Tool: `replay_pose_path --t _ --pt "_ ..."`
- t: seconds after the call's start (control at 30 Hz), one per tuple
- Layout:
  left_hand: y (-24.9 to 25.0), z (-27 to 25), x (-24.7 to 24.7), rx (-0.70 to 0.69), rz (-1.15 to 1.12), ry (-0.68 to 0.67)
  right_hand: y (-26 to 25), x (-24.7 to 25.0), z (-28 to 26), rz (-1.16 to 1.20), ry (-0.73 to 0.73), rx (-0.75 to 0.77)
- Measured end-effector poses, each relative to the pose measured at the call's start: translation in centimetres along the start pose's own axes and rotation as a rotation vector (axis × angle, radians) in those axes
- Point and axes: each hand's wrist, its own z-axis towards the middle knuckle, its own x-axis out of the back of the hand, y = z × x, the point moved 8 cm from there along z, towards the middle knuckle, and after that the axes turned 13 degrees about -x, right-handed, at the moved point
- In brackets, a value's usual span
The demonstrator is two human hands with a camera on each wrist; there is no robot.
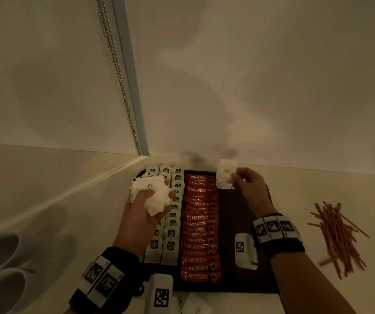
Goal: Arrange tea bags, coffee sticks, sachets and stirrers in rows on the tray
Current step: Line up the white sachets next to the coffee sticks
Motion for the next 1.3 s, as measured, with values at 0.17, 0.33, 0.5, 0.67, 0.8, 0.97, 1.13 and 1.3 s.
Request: replay_pose_path --t 0.17,0.33,0.5,0.67,0.8,0.97,1.13,1.3 --pt "-0.2 0.1 0.0 0.001 0.024 -0.021 3.3 2.0 3.4 -0.313 0.197 -0.024" --pt "-0.9 0.1 0.2 0.019 0.049 -0.035 4.5 1.4 4.0 -0.367 0.186 -0.058" --pt "-0.9 0.2 0.5 0.008 0.097 -0.010 4.6 0.6 4.2 -0.311 0.152 -0.059" --pt "-0.8 0.1 0.5 -0.005 0.123 0.004 4.7 0.1 4.3 -0.316 0.162 -0.067" --pt "-0.7 0.1 0.6 -0.023 0.151 0.017 4.5 0.0 4.3 -0.339 0.207 -0.073" --pt "-0.7 0.2 0.9 -0.035 0.199 0.047 3.3 0.1 3.4 -0.352 0.249 -0.064" --pt "-0.7 0.2 0.0 -0.045 0.203 -0.009 -3.4 -4.5 -2.4 -0.249 -0.035 0.165" --pt "-0.9 0.5 -0.8 -0.066 0.258 -0.034 -6.4 -10.0 -9.6 -0.089 -0.551 0.205"
